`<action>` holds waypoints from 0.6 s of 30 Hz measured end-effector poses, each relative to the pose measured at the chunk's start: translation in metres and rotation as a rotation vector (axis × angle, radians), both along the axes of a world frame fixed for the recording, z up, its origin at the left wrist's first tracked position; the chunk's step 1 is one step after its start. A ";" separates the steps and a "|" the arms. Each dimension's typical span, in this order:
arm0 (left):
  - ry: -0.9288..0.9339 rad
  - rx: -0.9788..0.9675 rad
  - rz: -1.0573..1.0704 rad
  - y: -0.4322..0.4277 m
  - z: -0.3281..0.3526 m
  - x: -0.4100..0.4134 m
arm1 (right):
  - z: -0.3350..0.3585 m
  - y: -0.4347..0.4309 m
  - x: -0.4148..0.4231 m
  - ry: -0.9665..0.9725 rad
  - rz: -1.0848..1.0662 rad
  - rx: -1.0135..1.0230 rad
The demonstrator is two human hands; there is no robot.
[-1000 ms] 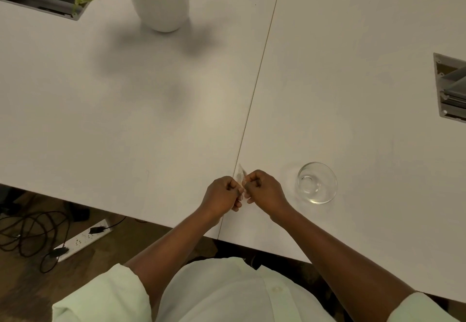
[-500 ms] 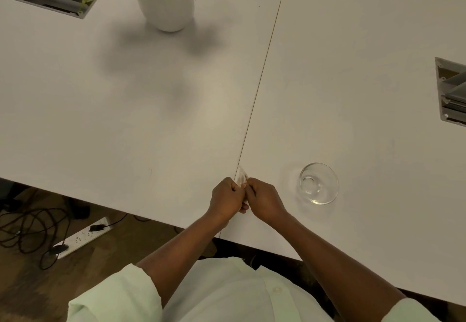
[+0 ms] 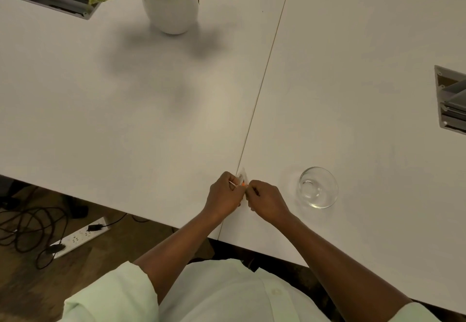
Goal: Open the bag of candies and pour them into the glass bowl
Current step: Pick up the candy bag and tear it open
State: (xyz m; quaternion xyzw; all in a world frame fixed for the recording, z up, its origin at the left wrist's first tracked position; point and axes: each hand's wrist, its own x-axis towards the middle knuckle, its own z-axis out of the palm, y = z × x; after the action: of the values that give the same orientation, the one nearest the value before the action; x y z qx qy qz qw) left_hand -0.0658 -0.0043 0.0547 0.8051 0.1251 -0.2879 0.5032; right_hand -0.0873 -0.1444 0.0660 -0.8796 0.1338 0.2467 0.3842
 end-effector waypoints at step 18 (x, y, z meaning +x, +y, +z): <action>-0.191 0.264 -0.091 0.003 -0.008 0.011 | 0.000 -0.025 0.003 -0.135 0.084 -0.406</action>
State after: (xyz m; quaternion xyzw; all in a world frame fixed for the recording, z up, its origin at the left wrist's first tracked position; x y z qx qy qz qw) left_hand -0.0549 -0.0009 0.0469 0.8928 0.0767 -0.2138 0.3891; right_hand -0.0840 -0.1695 0.0662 -0.9582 0.1179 0.1711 0.1966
